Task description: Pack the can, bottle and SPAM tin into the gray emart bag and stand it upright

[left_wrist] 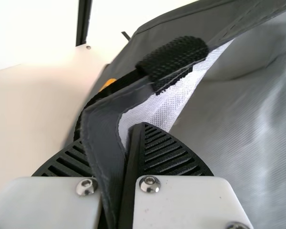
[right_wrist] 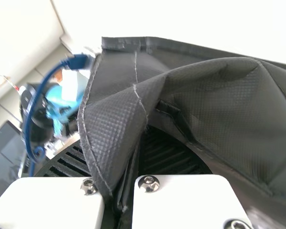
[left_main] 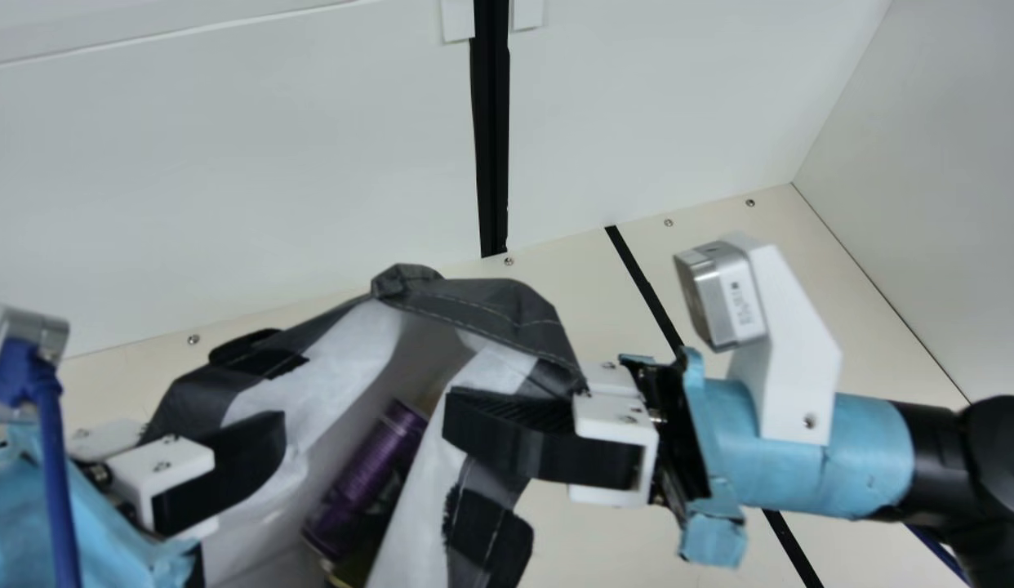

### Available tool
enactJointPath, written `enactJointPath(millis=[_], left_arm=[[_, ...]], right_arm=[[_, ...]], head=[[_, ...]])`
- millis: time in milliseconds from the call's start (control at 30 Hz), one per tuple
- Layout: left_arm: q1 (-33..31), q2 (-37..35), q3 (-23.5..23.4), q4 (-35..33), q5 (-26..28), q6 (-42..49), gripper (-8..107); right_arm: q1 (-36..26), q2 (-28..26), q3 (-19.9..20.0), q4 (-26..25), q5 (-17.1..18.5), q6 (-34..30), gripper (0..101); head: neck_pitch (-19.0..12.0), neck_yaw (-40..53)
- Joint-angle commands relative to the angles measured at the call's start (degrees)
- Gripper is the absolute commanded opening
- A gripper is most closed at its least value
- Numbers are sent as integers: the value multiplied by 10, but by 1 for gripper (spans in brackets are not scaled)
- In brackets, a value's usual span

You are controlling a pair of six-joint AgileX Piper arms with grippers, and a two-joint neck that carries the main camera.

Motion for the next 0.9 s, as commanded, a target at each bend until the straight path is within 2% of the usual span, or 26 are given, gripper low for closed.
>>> enactJointPath(millis=[0, 200, 467, 667, 867], left_arm=[[-14, -4, 1, 8, -1, -4, -8], [-54, -19, 8, 30, -1, -17, -8], [-97, -28, 22, 47, -1, -28, -8], [-101, -17, 33, 31, -1, -12, -8], [-80, 9, 39, 2, -1, 25, -8]], right_arm=[[-6, -12, -3, -5, -3, 16, 0], [-26, -45, -10, -16, -3, 53, 0], [-48, -77, 0, -59, -3, 85, 0], [-57, -85, 21, -93, -3, 81, 0], [-64, -72, 39, -114, -3, 50, 0]], head=[[-13, -1], [-13, -1], [-13, -1], [-13, -1], [-13, -1]])
